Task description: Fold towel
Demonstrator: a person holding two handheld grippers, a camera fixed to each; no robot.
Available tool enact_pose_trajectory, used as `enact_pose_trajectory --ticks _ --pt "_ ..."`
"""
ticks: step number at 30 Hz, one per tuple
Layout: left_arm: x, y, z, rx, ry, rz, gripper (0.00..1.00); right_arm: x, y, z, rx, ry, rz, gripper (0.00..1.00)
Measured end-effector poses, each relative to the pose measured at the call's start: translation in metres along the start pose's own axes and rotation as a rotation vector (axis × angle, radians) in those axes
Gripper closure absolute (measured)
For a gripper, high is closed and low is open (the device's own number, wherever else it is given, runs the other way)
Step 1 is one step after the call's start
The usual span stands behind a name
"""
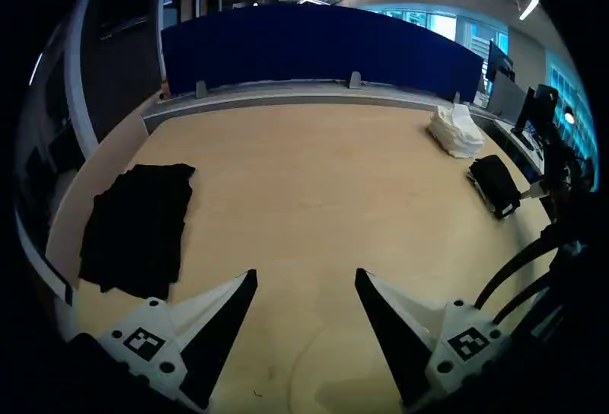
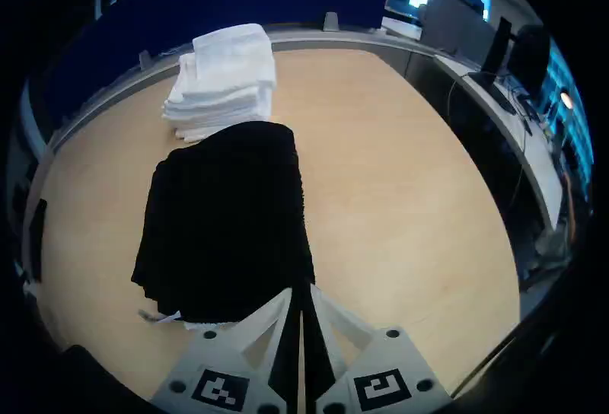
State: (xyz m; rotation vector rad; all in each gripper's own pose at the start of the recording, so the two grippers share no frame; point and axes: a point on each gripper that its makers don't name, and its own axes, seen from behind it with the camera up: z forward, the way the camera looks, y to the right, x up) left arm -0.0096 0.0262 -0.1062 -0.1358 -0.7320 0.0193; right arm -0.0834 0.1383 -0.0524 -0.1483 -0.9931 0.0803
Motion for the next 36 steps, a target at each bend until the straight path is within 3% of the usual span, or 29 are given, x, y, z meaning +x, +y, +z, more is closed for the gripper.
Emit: enact_pose_trajectory --ticks 6,9,12,15,21,26,36 --pt "-0.001 0.0 0.001 0.0 0.0 -0.004 0.04 0.0 0.001 -0.001 -0.004 0.007 0.0 0.98" --pt "-0.001 0.0 0.001 -0.001 0.0 -0.001 0.04 -0.001 0.003 -0.002 -0.014 0.008 -0.001 0.91" --pt "0.0 -0.001 0.0 -0.001 0.001 0.002 0.04 -0.002 0.007 -0.004 -0.031 0.015 -0.007 0.76" --pt "0.001 -0.001 0.0 -0.001 0.002 0.0 0.04 -0.004 0.013 -0.007 -0.054 0.025 -0.005 0.53" --pt "0.001 -0.002 0.0 -0.003 0.003 -0.003 0.04 -0.009 0.021 -0.015 -0.071 0.04 0.008 0.33" --pt "0.002 0.0 0.0 -0.005 0.007 -0.001 0.04 -0.009 0.021 -0.023 -0.073 0.074 -0.001 0.02" --pt "0.004 0.001 -0.003 -0.01 0.014 -0.001 0.04 0.004 0.007 -0.038 -0.064 0.136 -0.026 0.0"
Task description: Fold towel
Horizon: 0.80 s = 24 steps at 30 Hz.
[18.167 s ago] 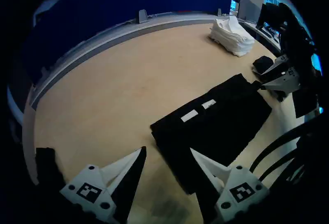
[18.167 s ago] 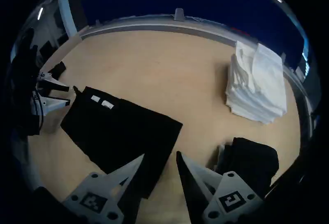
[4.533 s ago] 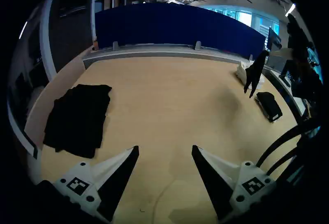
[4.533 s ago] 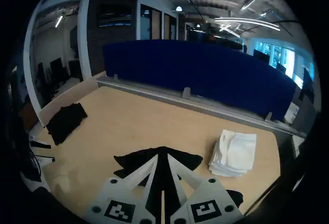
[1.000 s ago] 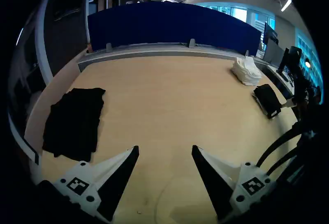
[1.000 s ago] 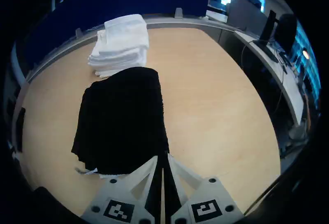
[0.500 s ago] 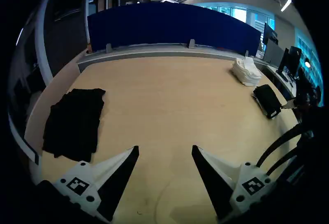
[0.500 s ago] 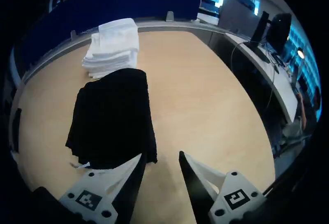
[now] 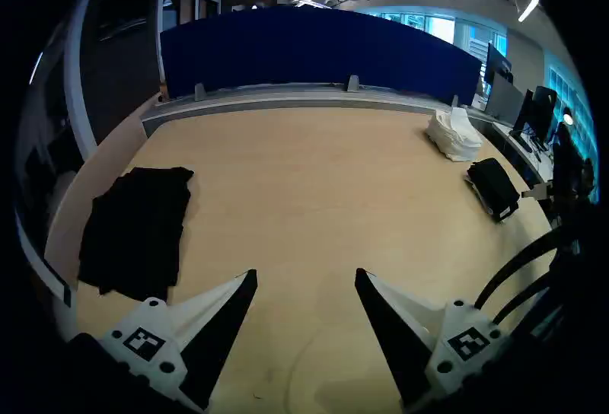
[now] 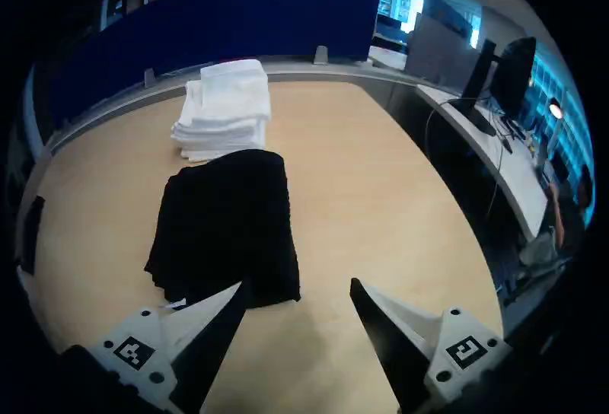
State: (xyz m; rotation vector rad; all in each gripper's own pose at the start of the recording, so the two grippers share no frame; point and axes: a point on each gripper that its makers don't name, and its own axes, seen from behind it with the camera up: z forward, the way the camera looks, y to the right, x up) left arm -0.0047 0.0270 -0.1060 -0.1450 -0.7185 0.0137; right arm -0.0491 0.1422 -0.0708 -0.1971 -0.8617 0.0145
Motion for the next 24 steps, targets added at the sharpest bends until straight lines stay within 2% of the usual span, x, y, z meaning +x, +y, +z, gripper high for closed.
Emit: enact_pose_trajectory --ticks 12,24 --pt "0.005 -0.003 -0.003 0.0 0.018 -0.002 0.04 0.019 -0.025 -0.016 0.041 0.064 -0.004 0.0" --pt "0.019 -0.003 0.002 -0.01 0.056 -0.017 0.04 0.062 -0.093 -0.054 0.187 0.3 -0.006 0.0"
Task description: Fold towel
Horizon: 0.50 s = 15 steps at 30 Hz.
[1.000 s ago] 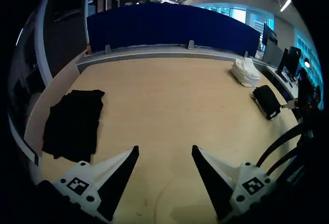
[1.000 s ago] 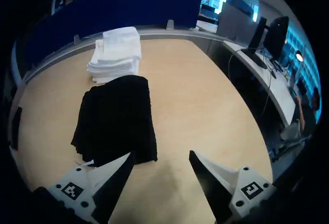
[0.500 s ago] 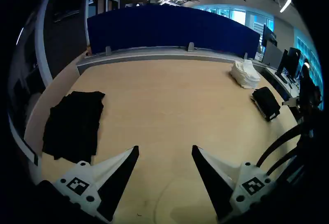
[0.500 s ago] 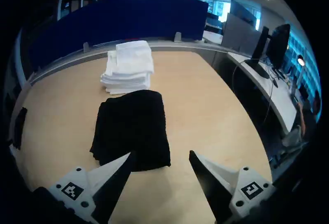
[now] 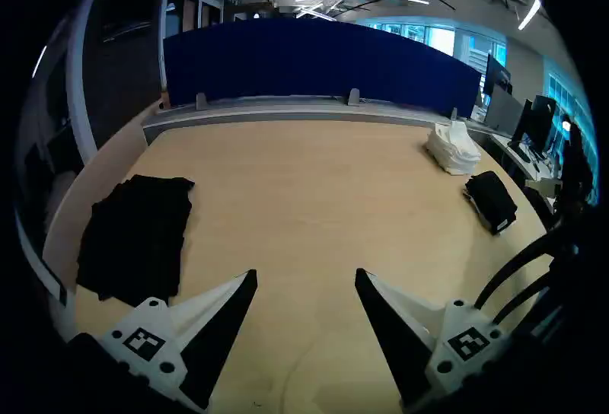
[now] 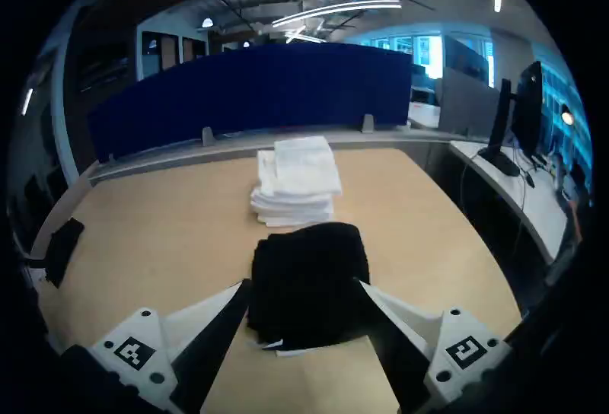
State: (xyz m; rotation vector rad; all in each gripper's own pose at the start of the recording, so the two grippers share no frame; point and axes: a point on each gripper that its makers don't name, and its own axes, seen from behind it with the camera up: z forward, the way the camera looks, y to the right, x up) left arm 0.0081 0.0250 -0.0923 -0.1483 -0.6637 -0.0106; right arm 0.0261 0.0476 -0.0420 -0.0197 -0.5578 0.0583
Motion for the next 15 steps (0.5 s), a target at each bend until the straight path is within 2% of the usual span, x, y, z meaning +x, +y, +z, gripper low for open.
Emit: enact_pose_trajectory --ticks 7,15 --pt "0.011 -0.004 0.002 -0.004 0.036 -0.009 0.04 0.032 -0.028 -0.009 0.015 0.15 -0.001 0.0" --pt "0.029 -0.008 0.003 -0.009 0.104 -0.027 0.04 0.056 -0.052 -0.023 0.041 0.28 0.01 0.0"
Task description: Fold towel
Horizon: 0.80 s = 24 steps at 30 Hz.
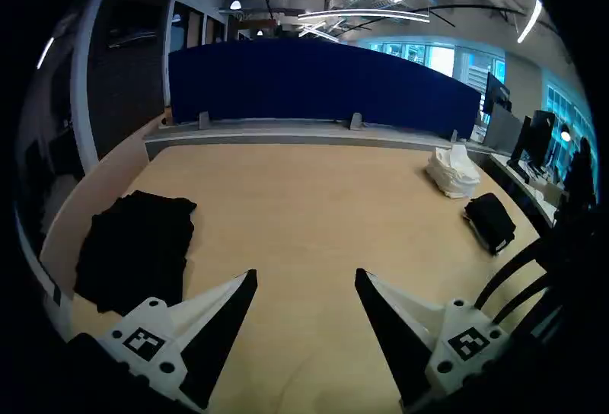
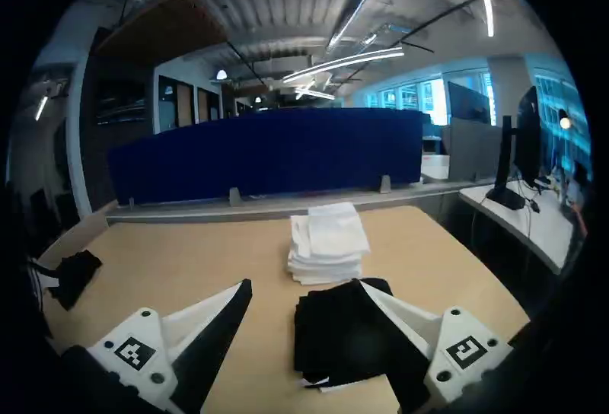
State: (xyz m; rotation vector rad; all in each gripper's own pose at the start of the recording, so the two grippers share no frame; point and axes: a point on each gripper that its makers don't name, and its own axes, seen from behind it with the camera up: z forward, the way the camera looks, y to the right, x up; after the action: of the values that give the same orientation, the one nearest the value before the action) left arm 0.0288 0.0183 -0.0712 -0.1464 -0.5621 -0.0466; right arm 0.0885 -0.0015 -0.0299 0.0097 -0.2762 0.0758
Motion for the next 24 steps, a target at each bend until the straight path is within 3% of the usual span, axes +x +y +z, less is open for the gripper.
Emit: enact_pose_trajectory --ticks 5,8,16,24 --pt "0.015 -0.002 0.001 -0.003 0.063 -0.014 0.04 0.03 -0.014 -0.008 0.014 0.126 0.003 0.0" --pt "0.026 -0.002 0.001 -0.003 0.108 -0.01 0.04 0.038 -0.021 -0.012 0.027 0.154 -0.007 0.0" --pt "0.057 -0.003 0.001 0.011 0.248 0.019 0.05 0.037 -0.034 -0.014 0.04 0.154 -0.048 0.0" --pt "0.07 -0.005 0.003 0.022 0.353 0.043 0.04 0.027 -0.04 -0.019 0.046 0.122 -0.067 0.0"
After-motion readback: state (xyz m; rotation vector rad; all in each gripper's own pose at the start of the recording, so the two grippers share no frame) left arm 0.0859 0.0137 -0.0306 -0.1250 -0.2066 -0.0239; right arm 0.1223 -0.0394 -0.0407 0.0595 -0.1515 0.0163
